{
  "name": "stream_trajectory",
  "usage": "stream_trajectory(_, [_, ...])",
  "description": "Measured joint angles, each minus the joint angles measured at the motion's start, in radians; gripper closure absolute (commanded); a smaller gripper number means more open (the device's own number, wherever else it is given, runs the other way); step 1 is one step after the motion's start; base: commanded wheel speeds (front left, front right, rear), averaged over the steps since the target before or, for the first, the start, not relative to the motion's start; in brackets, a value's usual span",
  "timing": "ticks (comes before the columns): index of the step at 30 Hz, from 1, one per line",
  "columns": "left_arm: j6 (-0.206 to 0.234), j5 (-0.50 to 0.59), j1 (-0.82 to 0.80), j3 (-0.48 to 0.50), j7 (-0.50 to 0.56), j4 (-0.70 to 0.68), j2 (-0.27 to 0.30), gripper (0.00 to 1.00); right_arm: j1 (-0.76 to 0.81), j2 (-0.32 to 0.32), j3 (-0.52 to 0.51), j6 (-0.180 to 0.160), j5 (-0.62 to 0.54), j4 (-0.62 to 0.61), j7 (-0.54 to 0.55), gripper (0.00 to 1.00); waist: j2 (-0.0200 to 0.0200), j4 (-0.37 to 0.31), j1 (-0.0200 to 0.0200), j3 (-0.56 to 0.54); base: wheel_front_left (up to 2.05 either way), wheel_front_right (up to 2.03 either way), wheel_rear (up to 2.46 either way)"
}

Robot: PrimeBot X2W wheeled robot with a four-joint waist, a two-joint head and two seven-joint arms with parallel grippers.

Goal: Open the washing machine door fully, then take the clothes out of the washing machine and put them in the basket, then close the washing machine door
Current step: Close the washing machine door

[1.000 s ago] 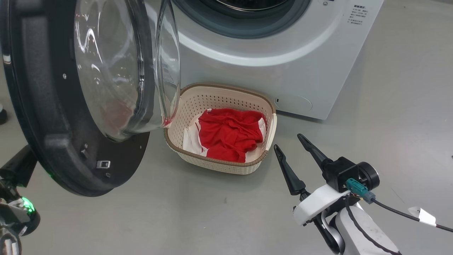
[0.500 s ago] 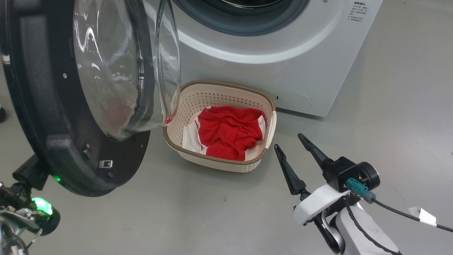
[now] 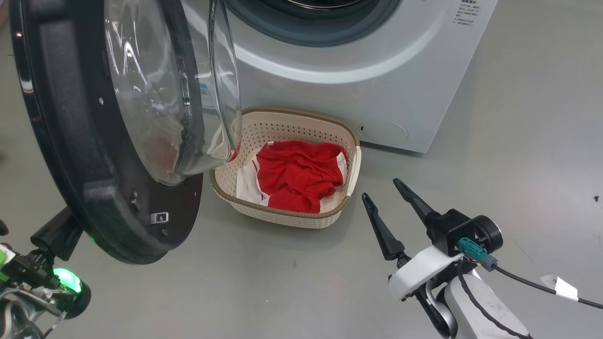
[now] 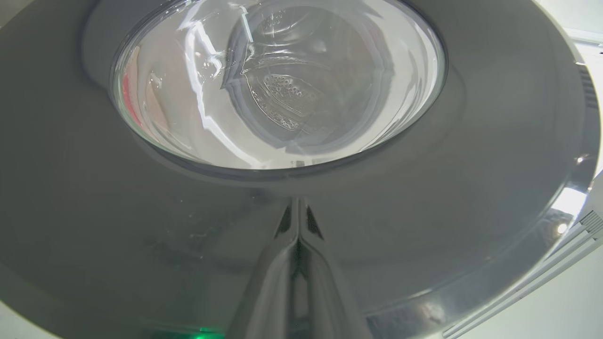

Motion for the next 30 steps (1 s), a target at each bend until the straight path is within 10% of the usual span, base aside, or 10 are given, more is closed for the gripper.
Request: stream_trajectory(30, [0.038,-0.016,0.031,-0.041,0.004,-0.106,-0.054,1.0,-0.006,0.0,0.031,-0.018,0.029,-0.013,0.0,0.0,0.0,-0.194,0.0,0.011,0.0,0.0,0.0])
